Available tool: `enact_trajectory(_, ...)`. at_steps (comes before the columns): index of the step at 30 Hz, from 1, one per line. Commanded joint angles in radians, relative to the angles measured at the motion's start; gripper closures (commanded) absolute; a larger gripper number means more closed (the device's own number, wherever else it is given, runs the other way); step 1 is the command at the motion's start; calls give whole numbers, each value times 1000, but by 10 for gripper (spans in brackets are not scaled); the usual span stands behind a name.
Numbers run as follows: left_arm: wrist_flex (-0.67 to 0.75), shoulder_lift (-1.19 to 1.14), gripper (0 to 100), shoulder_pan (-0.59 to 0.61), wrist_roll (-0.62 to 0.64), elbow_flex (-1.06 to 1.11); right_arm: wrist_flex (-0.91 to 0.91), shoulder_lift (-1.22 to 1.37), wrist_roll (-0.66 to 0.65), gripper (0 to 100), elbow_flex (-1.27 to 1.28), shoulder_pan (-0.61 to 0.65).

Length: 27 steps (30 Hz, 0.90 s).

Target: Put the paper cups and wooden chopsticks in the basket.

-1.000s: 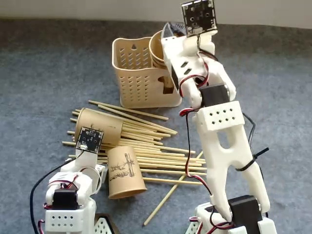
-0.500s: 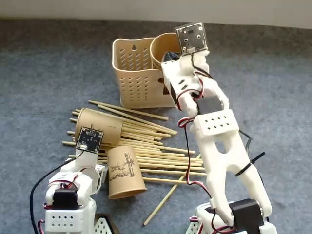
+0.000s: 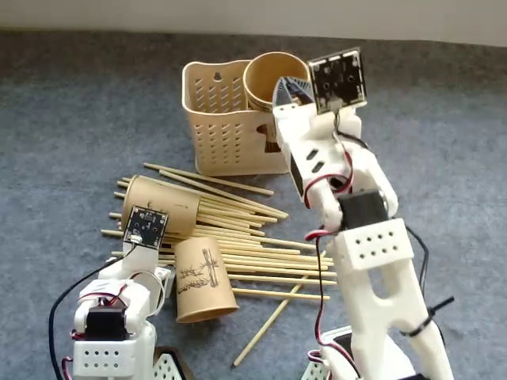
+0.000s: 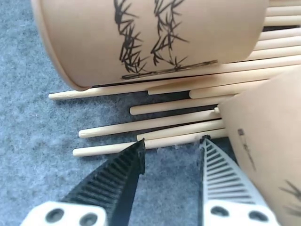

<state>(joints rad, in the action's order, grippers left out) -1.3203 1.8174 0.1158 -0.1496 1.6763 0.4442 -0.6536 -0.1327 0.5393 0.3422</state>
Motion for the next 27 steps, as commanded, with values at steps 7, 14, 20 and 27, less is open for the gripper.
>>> enact_trajectory(7,-2,4,811,-12,-2,19,2,-325,-3,990,243,-27)
enact_trajectory(14,-2,4,811,-12,-2,19,2,-430,-3,990,367,-27)
enact_trajectory(20,-2,4,811,-12,-2,19,2,-530,0,990,490,-27)
enact_trajectory(27,-2,4,811,-12,-2,19,2,-673,5,990,621,-27)
